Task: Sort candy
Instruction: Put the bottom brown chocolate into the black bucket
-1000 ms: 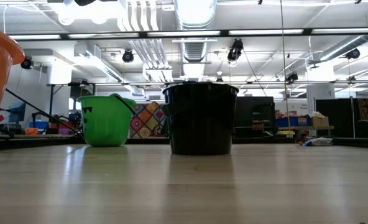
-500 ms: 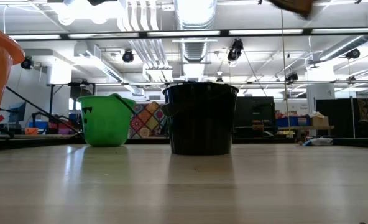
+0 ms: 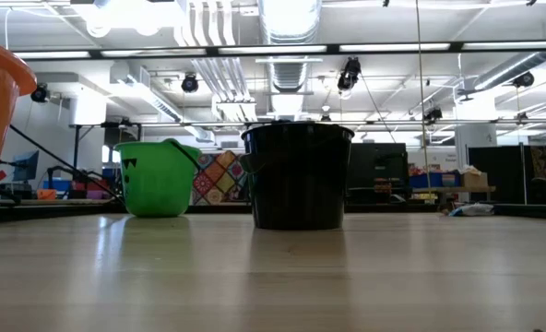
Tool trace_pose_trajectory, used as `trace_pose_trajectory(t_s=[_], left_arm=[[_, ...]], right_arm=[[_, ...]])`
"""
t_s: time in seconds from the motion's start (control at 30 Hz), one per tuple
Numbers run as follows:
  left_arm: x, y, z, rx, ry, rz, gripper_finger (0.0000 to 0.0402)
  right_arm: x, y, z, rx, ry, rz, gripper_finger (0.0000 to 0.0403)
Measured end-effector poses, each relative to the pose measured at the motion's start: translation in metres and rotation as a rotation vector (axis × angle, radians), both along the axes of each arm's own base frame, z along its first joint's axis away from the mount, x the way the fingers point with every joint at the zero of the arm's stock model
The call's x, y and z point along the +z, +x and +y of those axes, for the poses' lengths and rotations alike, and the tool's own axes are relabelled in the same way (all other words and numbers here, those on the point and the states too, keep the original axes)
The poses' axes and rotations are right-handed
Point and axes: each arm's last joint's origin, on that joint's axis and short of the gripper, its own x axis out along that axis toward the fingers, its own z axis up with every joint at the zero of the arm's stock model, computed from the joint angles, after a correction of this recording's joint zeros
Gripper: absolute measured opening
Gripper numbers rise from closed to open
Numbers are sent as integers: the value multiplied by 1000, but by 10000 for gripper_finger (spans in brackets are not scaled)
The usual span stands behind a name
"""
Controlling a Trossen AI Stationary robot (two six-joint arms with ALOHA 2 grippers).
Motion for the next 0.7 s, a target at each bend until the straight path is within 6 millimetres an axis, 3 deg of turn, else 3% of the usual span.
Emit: trace_pose_trajectory(t_s=[0.43, 0.7], left_arm=[[-9, 17, -8, -127, -32, -1, 194], [-9, 27, -10, -143, -19, -58, 194]], right_arm=[[18, 37, -3, 86, -71, -99, 13], [18, 42, -5, 96, -88, -105, 13]])
